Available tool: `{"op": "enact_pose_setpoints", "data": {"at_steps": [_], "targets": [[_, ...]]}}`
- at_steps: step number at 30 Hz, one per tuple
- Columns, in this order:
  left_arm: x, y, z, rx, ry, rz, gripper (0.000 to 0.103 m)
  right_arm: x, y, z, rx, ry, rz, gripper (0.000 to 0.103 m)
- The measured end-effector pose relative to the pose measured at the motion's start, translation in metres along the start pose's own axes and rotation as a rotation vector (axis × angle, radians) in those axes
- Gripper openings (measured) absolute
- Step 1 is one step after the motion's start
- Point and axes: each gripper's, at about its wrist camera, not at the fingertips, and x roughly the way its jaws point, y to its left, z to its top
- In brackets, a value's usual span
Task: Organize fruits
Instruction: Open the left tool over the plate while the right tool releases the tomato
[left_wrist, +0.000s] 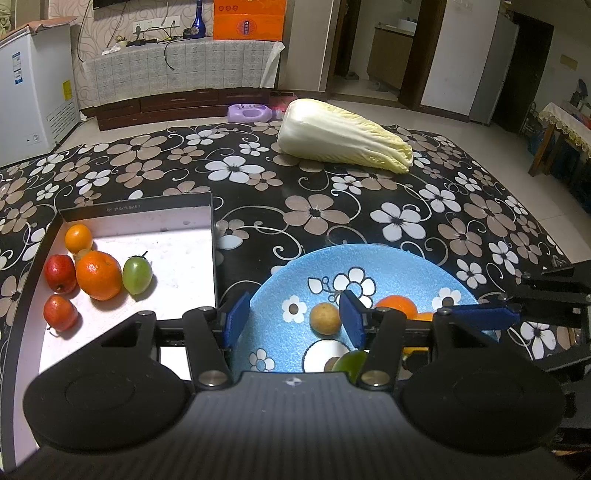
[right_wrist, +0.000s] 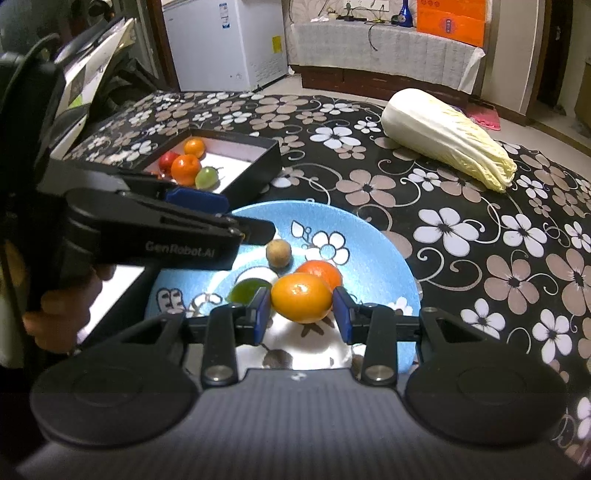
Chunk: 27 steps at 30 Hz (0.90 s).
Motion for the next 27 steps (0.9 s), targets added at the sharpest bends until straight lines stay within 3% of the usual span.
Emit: {"op": "enact_pose_setpoints", "data": {"at_steps": [14, 20, 27], "targets": [[-0.001, 0.0, 0.0, -0.002, -0.003, 0.0, 0.06, 0.006, 0.004, -0.005, -0.048, 0.052, -0.026, 0.04], [-0.002, 0.0, 0.001, -0.002, -0.006, 0.002, 0.06, -0.001, 0.001, -0.003, -0.036, 0.019, -0.025, 0.041], [-0.008, 0.008, 0.002, -0.023, -0.02, 0.018, 0.06, -0.006, 0.006, 0.007, -0.017, -0.081, -0.018, 0.042]]}}
